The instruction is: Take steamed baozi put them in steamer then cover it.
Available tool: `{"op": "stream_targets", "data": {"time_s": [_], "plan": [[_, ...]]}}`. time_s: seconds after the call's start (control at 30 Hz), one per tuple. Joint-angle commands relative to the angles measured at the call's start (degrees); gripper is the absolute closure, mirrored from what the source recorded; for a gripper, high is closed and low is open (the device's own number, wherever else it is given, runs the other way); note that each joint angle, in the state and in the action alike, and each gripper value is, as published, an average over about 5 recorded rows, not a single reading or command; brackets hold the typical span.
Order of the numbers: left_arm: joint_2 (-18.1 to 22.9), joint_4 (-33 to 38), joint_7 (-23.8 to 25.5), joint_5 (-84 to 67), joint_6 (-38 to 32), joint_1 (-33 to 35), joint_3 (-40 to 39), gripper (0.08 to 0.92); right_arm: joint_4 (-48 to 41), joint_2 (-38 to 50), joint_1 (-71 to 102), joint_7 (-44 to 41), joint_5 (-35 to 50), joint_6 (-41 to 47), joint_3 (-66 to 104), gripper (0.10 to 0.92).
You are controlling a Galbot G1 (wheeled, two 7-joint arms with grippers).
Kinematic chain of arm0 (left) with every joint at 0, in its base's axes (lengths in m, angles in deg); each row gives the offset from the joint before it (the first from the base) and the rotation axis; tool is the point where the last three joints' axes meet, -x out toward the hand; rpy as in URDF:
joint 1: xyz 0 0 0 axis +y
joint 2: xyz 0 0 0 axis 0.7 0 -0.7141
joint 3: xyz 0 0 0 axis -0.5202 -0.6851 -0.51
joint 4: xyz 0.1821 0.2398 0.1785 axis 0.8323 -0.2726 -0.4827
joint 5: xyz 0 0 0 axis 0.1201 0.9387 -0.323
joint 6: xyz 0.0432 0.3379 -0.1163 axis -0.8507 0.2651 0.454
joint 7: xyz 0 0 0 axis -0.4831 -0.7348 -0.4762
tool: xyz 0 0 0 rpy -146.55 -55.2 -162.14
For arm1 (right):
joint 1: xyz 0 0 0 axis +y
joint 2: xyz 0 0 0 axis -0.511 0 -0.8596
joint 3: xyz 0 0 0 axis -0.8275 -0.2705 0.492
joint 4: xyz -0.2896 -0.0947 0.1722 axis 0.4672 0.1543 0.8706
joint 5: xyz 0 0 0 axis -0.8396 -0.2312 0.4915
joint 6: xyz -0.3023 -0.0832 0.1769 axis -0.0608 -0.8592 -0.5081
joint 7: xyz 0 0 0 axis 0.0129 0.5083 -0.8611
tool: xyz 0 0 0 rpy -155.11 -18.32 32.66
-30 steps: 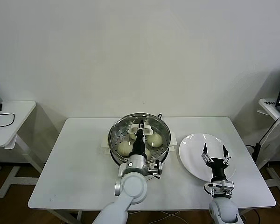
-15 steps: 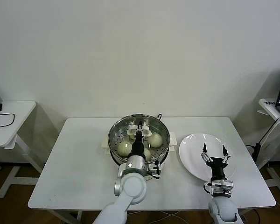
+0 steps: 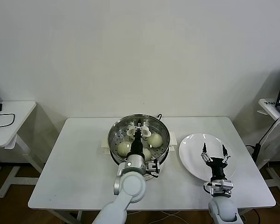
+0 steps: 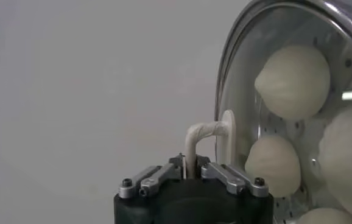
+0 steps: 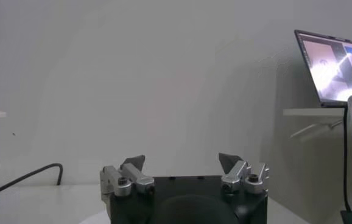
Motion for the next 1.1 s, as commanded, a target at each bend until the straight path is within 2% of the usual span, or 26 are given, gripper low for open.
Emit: {"op": "stream_targets", "data": {"time_s": [0.03, 0.4, 0.57, 0.7, 0.83, 0.9, 1.0, 1.1], "plan": [[-0.2, 1.0, -0.1, -0.4, -0.2, 0.5, 0.3, 0.598, 0.0, 0.1, 0.1, 0.0, -0.2, -0.1, 0.0, 0.203], [-3.5, 11.2, 0.9, -3.1, 0.2, 5.7, -0.6, 0.302, 0.6, 0.4, -0.3, 0.2, -0.2, 0.2, -0.4, 0.203], [-7.3, 18.2, 1.3, -7.0, 0.4, 9.1, -1.3, 0.264, 1.1, 0.5, -0.3, -0.8, -0.1, 0.5, -0.9, 0.203], [-10.4, 23.3, 0.2, -12.1, 0.1, 11.9, 0.4, 0.2, 2.4, 1.1, 0.2, -1.9, 1.8, 2.0, -1.8, 0.203], [-13.2, 27.4, -5.5, -25.0, -1.1, 14.1, 6.7, 0.179, 4.3, 2.2, 1.1, -1.9, 4.2, 5.2, -3.0, 0.203], [-14.1, 27.7, -11.2, -35.6, -2.8, 14.7, 11.5, 0.178, 5.4, 2.5, 1.7, -2.0, 4.9, 6.6, -3.1, 0.203], [-14.7, 24.8, -19.0, -52.4, -6.8, 14.8, 19.1, 0.177, 6.9, 2.9, 2.6, -2.6, 6.3, 8.6, -2.7, 0.203], [-15.1, 18.6, -22.4, -68.1, -16.8, 14.5, 25.9, 0.177, 7.2, 3.2, 3.2, -3.7, 8.1, 7.9, -2.2, 0.203]]}}
